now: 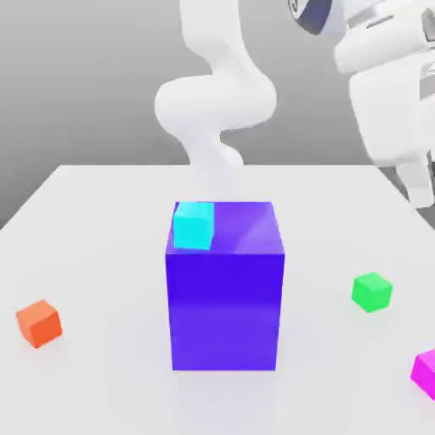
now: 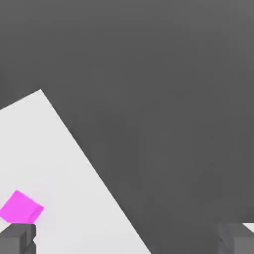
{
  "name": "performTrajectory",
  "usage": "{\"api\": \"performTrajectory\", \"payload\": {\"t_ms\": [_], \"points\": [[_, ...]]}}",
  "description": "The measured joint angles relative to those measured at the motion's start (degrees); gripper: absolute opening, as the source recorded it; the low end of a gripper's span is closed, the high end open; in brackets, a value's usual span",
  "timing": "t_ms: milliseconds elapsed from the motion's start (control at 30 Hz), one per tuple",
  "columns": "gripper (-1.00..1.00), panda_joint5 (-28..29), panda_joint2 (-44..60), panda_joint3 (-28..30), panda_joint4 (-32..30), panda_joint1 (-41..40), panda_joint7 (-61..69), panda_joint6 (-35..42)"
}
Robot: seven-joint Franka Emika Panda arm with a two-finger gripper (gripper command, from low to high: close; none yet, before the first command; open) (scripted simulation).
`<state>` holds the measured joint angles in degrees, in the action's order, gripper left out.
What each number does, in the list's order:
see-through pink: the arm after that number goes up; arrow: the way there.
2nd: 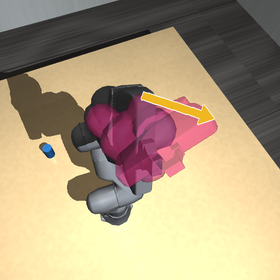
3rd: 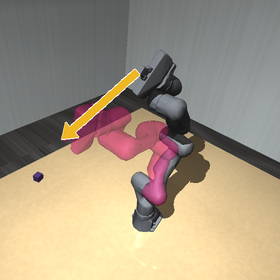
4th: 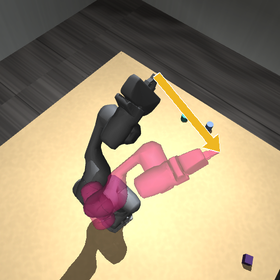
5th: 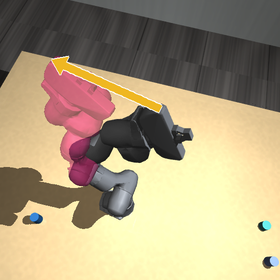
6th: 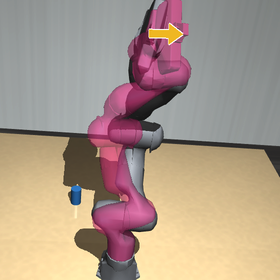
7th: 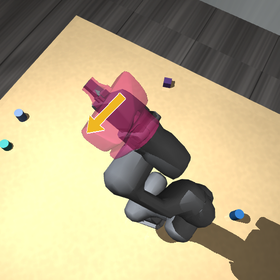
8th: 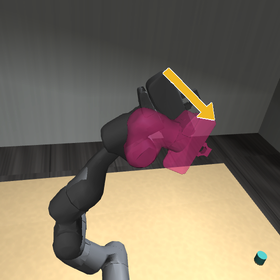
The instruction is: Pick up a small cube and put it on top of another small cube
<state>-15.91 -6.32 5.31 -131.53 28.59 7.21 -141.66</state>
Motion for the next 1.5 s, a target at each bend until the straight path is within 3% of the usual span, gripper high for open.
{"api": "performTrajectory", "payload": {"t_ms": [233, 500, 633, 667, 900, 1033, 1500], "points": [[0.00, 1.6, 12.4, -2.8, -0.3, 5.7, 13.1, -4.4], [0.00, 13.1, 24.9, -4.4, -0.9, 10.9, 21.2, -10.1], [0.00, 14.9, 32.9, -4.4, 0.5, 11.8, 21.9, -16.0], [-1.00, 14.8, 34.8, -4.4, 0.9, 11.7, 22.0, -17.5], [-1.00, 14.9, 35.1, -4.4, 1.0, 11.7, 22.0, -17.6], [-1.00, 15.1, 27.8, -4.3, -0.7, 11.8, 22.0, -11.9], [-1.00, 8.7, 13.1, -17.2, -16.2, 7.1, 67.2, -10.5]]}}
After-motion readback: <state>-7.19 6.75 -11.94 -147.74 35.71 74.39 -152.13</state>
